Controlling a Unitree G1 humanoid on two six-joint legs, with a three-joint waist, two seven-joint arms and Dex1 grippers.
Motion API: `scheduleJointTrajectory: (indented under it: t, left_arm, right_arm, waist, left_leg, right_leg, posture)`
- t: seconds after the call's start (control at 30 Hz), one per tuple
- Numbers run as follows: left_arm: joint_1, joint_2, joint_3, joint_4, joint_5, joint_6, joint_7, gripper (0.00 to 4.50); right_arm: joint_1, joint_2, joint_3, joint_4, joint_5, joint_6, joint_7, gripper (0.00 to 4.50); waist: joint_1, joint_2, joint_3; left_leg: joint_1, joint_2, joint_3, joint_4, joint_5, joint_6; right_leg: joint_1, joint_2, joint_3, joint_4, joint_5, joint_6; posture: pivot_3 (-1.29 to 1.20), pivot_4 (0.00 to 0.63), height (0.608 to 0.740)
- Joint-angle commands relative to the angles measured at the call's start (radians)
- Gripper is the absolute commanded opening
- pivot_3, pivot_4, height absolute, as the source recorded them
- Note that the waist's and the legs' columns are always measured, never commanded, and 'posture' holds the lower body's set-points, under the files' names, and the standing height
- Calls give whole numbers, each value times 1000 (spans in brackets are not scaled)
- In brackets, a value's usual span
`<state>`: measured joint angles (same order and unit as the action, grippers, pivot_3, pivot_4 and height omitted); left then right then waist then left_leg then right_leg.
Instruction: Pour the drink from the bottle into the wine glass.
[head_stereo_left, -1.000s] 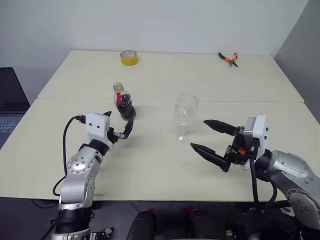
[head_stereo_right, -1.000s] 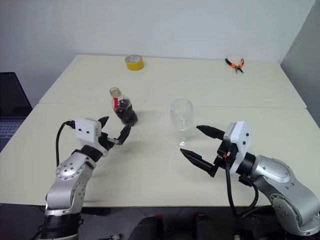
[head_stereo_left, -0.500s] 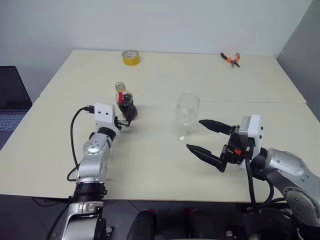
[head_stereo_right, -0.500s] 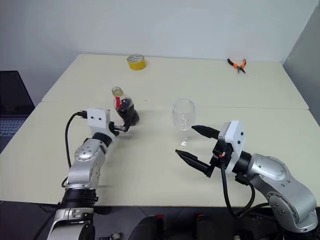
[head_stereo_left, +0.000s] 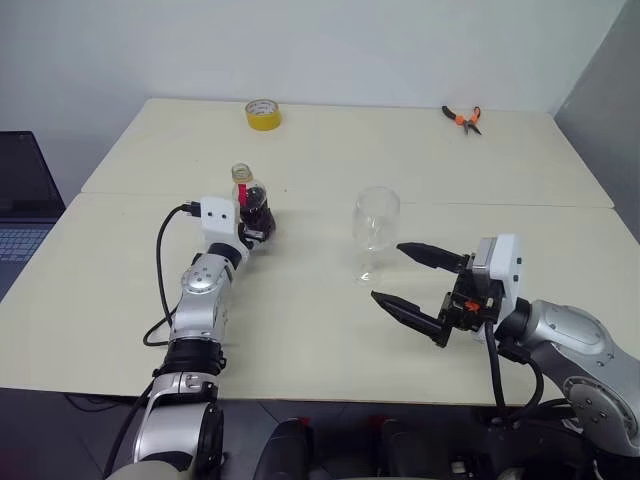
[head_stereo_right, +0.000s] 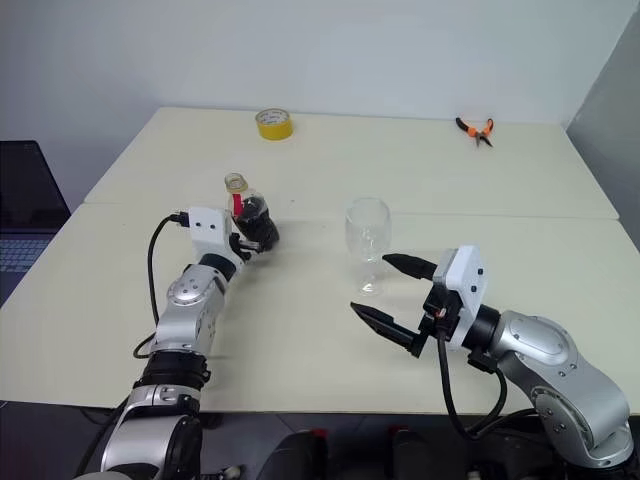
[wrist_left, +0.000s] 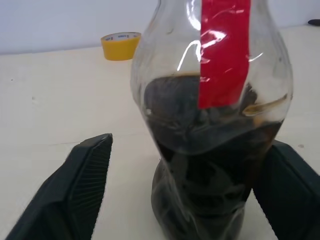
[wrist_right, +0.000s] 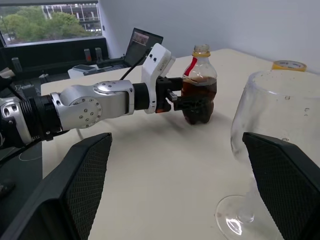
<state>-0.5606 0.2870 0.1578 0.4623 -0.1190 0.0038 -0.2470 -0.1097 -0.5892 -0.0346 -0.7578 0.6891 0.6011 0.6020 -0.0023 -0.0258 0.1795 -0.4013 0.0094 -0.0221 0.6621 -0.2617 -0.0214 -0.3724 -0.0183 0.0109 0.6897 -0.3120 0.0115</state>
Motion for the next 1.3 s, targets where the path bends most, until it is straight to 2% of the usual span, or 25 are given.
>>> scheduleJointTrajectory:
  t: [0.03,0.2,0.27,0.53,0.73,0.87,1.17,1.3]
  left_arm:
    - [-24,-1,8,-30,-23,-32,-20,2885]
    - [-27,2,8,-30,-25,-39,-31,1278]
    - [-29,3,9,-33,-27,-42,-36,957]
    - [-61,11,-62,-215,-64,23,-175,782]
    - [-110,37,-126,-234,-42,24,-265,770]
    - [-218,103,-259,-150,123,-180,-347,756]
    - [-352,164,-354,49,287,-512,-364,739]
    - [-394,189,-369,143,356,-633,-316,738]
  right_arm:
    - [2,1,-12,-19,0,-25,0,4500]
    - [-2,5,-11,-19,0,-31,-5,4500]
    - [-4,9,-11,-19,0,-33,-8,4500]
    - [-29,30,-26,-30,6,-36,-50,4500]
    - [-36,56,-30,-22,-13,-48,-100,4500]
    - [-41,87,-29,-8,-54,-72,-146,4500]
    - [-86,144,11,28,-162,-109,-208,4500]
    - [-103,162,19,39,-190,-115,-221,4500]
  waist:
    - [0,0,0]
    - [0,0,0]
    - [0,0,0]
    - [0,-1,0]
    - [-1,-1,0]
    - [-1,-1,1]
    - [-3,-1,1]
    - [-3,-1,1]
  left_leg:
    - [0,0,0,0,0,0]
    - [0,0,0,0,0,0]
    - [0,0,0,0,0,0]
    - [-1,0,0,0,0,-1]
    - [-1,0,0,0,0,-1]
    - [-1,0,0,0,0,-1]
    - [-1,0,2,0,0,0]
    - [-1,0,1,0,0,0]
  right_leg:
    - [0,0,0,0,0,0]
    - [0,0,0,0,0,0]
    - [0,0,0,0,0,0]
    - [0,0,0,0,0,0]
    - [0,0,0,0,0,0]
    - [-1,1,0,1,0,0]
    - [-2,0,2,0,0,0]
    - [-2,1,2,1,0,0]
  posture:
    - [0,150,740]
    - [0,150,740]
    - [0,150,740]
    - [0,150,740]
    - [0,150,740]
    - [0,150,740]
    - [0,150,740]
    - [0,150,740]
